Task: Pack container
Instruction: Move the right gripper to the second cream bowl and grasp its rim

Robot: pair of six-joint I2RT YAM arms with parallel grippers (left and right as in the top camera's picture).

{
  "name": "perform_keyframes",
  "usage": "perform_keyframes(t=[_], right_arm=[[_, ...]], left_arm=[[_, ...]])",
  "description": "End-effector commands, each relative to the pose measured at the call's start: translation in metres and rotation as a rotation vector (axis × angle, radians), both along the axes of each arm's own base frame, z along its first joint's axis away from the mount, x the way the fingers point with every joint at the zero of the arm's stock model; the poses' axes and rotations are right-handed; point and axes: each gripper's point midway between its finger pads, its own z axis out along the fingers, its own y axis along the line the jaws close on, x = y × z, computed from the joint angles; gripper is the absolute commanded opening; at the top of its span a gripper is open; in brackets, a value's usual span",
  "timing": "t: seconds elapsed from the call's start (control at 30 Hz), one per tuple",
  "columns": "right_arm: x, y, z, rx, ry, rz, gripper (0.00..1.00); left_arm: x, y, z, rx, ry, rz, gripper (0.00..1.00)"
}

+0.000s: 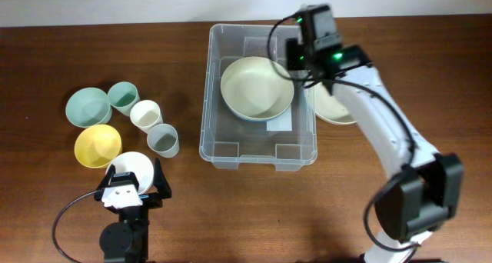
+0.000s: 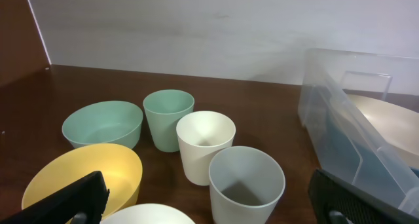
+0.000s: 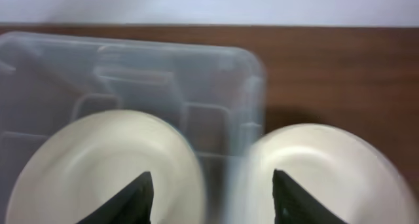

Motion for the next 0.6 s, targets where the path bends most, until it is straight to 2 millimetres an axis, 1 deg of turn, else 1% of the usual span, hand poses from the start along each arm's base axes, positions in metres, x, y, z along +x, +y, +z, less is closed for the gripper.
perform_keyframes(t=[0.0,0.03,0.1,0.17,0.27,0.33,0.4,0.57], right_arm=[[-0.004,-0.066,0.043,-0.01,-0.064,-0.187,0.54],[-0.008,-0.084,0.039,-0.004,-0.034,-0.229,0.55],[-0.018,-0.114,0.027,0.004,0.03,-0.283,0.55],[-0.029,-0.144,0.011,0.025,0.106,-0.343,0.56],[-0.044,-0.18,-0.016,0.061,0.207,-0.408,0.58],[-0.051,-0.197,-0.038,0.108,0.263,-0.437,0.58],[-0.053,-0.206,-0.06,0.175,0.305,-0.423,0.58],[-0.049,-0.204,-0.106,0.34,0.335,-0.31,0.57]], left_arm=[[0.0,-0.002,-0.002,0.019,0.002,-0.009,1.0],[0.0,-0.002,-0.002,0.019,0.002,-0.009,1.0],[0.0,-0.002,-0.002,0.019,0.002,-0.01,1.0],[0.0,-0.002,-0.002,0.019,0.002,-0.009,1.0],[0.0,-0.002,-0.002,0.019,0.002,-0.009,1.0],[0.0,-0.002,-0.002,0.019,0.002,-0.01,1.0],[0.0,-0.002,-0.002,0.019,0.002,-0.009,1.0],[0.0,-0.002,-0.002,0.019,0.002,-0.009,1.0]])
